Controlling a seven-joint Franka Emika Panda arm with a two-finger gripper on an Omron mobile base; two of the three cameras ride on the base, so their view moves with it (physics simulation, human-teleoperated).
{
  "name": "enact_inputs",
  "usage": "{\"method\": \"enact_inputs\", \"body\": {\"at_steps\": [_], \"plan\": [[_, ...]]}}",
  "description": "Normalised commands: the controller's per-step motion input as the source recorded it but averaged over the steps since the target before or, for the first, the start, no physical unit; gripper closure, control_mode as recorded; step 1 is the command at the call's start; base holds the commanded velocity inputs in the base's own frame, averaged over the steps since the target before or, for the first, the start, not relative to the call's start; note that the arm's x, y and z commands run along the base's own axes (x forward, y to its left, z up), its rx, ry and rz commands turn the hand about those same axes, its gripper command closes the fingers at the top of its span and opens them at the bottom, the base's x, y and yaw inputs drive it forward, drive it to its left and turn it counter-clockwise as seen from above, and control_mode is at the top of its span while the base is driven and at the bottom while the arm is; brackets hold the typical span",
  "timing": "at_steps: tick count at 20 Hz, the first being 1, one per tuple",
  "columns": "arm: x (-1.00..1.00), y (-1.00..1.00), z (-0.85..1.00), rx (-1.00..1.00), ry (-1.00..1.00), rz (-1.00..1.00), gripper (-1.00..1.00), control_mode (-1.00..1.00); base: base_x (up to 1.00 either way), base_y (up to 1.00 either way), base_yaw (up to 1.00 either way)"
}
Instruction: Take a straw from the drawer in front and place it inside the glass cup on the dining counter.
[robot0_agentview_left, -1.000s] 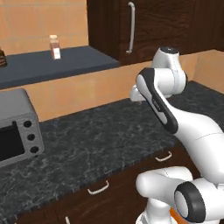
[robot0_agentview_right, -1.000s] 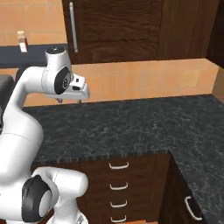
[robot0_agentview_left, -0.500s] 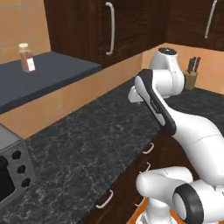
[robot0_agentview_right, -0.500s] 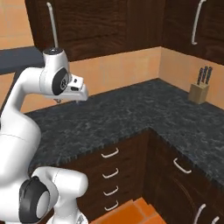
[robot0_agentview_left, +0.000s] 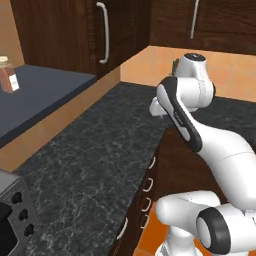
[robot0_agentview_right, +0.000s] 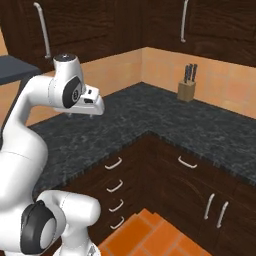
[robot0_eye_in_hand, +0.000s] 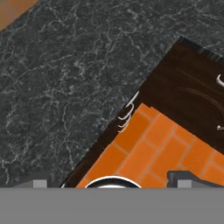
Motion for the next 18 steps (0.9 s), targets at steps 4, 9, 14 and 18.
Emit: {"method": "enact_inputs", "body": {"at_steps": [4, 9, 14, 18], "plan": [[0.0, 0.0, 0.0, 0.0, 0.0, 0.0, -1.0, 1.0, 0.55, 0.77, -0.23], [0.0, 0.0, 0.0, 0.0, 0.0, 0.0, -1.0, 1.0, 0.5, 0.64, -0.16], [0.0, 0.0, 0.0, 0.0, 0.0, 0.0, -1.0, 1.0, 0.48, 0.61, -0.21], [0.11, 0.11, -0.1, 0.0, 0.01, -0.05, -1.0, -1.0, 0.36, 0.43, -0.18]]}}
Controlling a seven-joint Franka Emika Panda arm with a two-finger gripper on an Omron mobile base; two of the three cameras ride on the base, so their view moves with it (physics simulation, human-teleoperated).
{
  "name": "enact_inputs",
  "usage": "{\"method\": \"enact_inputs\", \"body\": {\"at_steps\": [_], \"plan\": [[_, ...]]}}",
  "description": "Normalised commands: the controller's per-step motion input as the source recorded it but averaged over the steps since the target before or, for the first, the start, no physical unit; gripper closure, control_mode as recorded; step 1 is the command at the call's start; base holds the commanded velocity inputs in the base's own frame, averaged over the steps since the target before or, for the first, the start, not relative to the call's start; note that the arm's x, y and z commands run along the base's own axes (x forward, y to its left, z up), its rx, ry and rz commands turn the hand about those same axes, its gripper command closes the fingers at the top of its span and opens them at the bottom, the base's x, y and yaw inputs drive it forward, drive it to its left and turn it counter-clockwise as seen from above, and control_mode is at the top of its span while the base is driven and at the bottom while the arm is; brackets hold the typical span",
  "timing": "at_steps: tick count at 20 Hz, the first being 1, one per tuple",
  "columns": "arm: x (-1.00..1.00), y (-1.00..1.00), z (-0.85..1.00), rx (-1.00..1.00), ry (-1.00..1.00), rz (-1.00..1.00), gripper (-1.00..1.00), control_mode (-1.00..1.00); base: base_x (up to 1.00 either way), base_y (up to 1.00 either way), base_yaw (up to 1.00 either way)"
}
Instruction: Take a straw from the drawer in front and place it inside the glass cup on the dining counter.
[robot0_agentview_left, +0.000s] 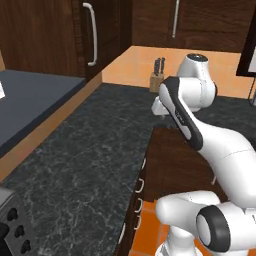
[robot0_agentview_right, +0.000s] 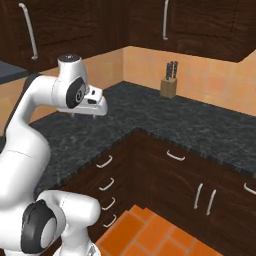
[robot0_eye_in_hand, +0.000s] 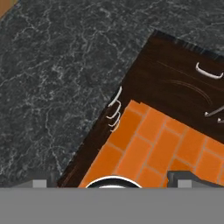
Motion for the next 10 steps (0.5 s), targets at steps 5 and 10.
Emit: {"method": "enact_inputs", "body": {"at_steps": [5, 10], "plan": [[0.14, -0.49, -0.86, 0.26, -0.01, -0.07, -1.0, -1.0, 0.0, 0.0, 0.0], [0.0, -0.99, -1.0, 0.59, 0.0, 0.05, -1.0, -1.0, 0.0, 0.0, 0.0]]}}
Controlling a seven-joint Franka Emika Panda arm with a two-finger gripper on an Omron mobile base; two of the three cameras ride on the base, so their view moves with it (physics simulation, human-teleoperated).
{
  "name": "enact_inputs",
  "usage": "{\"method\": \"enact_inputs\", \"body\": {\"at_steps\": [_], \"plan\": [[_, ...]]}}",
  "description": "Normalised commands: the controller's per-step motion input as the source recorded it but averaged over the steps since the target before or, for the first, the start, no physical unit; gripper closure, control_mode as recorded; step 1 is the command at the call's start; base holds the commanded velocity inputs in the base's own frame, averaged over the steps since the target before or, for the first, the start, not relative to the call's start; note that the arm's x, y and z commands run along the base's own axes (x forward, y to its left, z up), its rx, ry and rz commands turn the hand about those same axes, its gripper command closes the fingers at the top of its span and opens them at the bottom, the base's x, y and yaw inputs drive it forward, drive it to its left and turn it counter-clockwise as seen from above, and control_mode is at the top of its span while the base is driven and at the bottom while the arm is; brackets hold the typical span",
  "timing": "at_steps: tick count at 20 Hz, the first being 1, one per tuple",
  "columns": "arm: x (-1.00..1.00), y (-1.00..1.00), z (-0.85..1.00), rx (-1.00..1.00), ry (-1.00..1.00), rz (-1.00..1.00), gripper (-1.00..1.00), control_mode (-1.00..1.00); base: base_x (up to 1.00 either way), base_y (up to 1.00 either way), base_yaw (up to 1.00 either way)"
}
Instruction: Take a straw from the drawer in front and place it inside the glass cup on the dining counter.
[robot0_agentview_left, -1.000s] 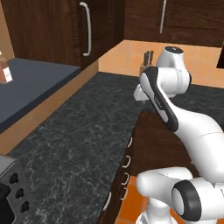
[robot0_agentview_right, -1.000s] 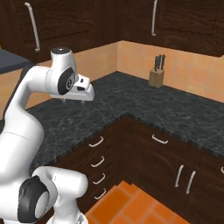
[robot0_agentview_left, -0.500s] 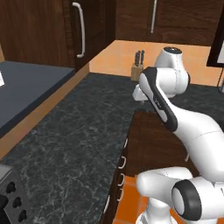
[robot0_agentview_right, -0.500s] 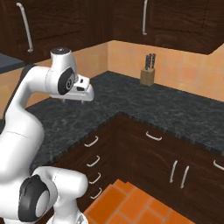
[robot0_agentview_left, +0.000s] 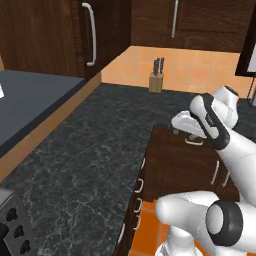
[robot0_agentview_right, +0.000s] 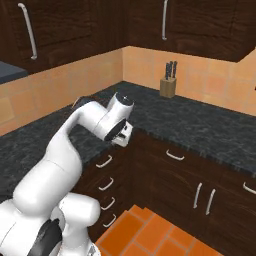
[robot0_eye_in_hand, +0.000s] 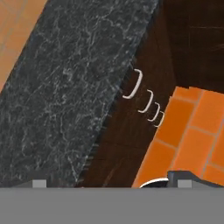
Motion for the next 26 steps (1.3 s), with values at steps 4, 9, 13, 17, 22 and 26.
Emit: {"method": "enact_inputs", "body": {"at_steps": [4, 9, 13, 17, 22, 26], "plan": [[0.58, -0.35, -1.0, 0.55, 0.17, 0.01, -1.0, -1.0, 0.0, 0.0, 0.0], [0.83, -0.01, -0.96, 0.35, 0.07, 0.0, -1.0, -1.0, 0.0, 0.0, 0.0], [0.26, -0.02, -0.61, 0.07, 0.22, 0.06, -1.0, -1.0, 0.0, 0.0, 0.0], [0.7, 0.11, -0.65, 0.03, 0.14, 0.0, -1.0, -1.0, 0.0, 0.0, 0.0], [0.76, 0.14, -0.58, 0.0, 0.05, 0.0, -1.0, -1.0, 0.0, 0.0, 0.0], [0.27, 0.07, -0.52, 0.0, -0.11, 0.01, -1.0, -1.0, 0.0, 0.0, 0.0]]}}
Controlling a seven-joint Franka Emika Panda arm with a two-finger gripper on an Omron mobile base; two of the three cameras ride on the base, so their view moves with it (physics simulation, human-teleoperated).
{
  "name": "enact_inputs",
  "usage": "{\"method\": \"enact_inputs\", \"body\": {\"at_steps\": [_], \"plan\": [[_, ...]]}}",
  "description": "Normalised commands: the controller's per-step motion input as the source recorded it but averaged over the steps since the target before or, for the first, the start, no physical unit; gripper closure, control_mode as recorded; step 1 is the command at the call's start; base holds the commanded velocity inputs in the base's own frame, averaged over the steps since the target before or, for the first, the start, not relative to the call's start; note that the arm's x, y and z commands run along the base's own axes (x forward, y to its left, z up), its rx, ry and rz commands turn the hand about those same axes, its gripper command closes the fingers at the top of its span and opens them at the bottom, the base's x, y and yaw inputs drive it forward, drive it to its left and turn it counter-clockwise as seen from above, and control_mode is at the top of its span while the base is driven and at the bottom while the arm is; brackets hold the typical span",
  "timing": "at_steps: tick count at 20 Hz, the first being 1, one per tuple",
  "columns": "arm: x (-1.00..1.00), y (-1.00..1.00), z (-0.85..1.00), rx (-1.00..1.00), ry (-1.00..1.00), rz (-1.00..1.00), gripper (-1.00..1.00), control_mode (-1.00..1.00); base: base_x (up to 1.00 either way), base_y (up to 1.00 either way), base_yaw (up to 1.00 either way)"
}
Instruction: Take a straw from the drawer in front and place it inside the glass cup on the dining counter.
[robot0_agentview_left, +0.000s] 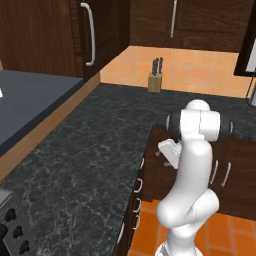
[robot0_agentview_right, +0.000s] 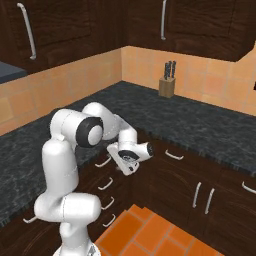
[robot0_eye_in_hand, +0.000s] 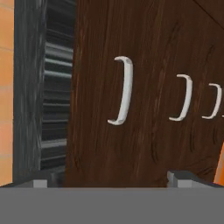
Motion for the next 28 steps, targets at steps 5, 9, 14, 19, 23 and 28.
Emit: {"method": "enact_inputs", "body": {"at_steps": [5, 9, 14, 19, 23, 28], "plan": [[0.2, 0.14, -0.31, 0.0, -0.18, 0.01, -1.0, -1.0, 0.0, 0.0, 0.0], [0.37, 0.37, -0.14, 0.0, -0.04, 0.04, -1.0, -1.0, 0.0, 0.0, 0.0], [0.3, 0.37, -0.12, 0.02, -0.03, 0.05, -1.0, -1.0, 0.0, 0.0, 0.0], [0.27, 0.34, -0.27, 0.02, -0.01, 0.07, -1.0, -1.0, 0.0, 0.0, 0.0], [0.17, 0.23, -0.4, 0.05, -0.02, 0.07, -1.0, -1.0, 0.0, 0.0, 0.0], [0.1, 0.03, -0.37, 0.1, -0.07, 0.08, -1.0, -1.0, 0.0, 0.0, 0.0]]}}
